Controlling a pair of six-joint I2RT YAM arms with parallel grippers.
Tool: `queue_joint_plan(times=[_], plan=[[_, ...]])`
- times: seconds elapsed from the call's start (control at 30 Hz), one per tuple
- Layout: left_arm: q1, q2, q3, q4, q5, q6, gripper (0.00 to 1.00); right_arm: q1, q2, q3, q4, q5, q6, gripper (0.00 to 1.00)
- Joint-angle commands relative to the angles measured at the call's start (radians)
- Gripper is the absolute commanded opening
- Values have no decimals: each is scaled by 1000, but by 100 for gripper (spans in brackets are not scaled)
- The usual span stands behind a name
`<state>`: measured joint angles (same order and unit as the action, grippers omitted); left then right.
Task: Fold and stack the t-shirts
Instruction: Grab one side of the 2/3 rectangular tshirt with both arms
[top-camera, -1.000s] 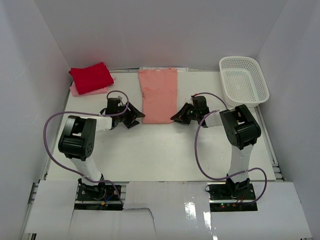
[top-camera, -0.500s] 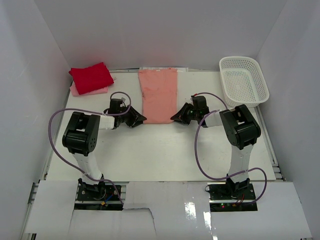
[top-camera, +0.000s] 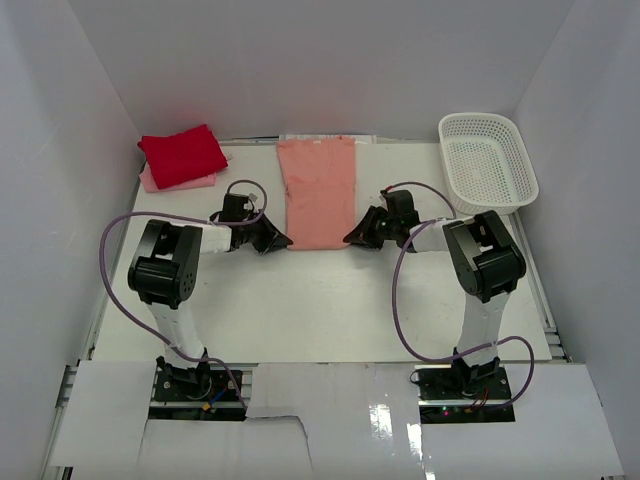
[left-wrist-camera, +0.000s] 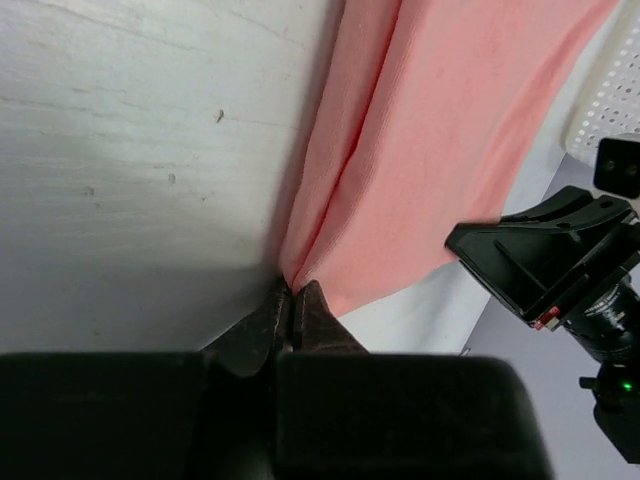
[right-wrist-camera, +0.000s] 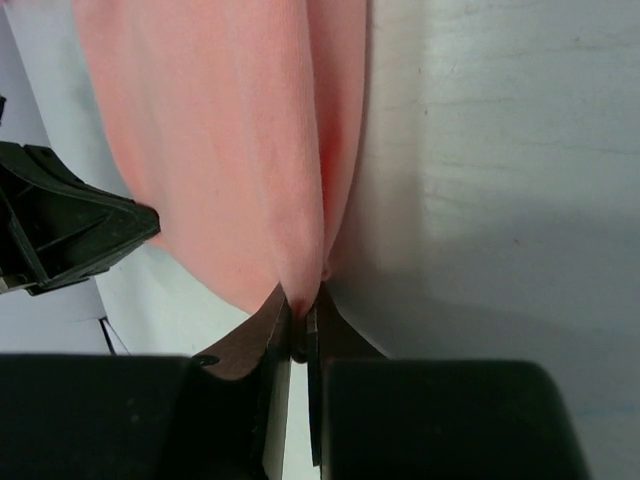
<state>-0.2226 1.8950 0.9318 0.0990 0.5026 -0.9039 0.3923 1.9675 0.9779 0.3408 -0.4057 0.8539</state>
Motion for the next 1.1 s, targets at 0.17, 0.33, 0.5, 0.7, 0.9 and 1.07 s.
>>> queue_joint_plan(times=[0.17,0.33,0.5,0.7,0.9,1.07], plan=[[-4,-207,-23,-304,43,172,0,25,-157,-57,-302,-64,-225,8],[-24,-427,-143,-389,103,195,0,72,-338,-220,-402,-108,-279,8],[-58,-710,-289,-544,73,166,0,114,-571,-438,-437,-133,-236,8],[-92,-954,-453,-619,120,57,0,177,-870,-674,-488,-147,-113,8],[-107,-1027,-488,-670,116,30,0,186,-1039,-665,-612,-140,-96,8],[-110,-1027,-464,-674,116,23,0,186,-1035,-575,-683,-134,-125,8]])
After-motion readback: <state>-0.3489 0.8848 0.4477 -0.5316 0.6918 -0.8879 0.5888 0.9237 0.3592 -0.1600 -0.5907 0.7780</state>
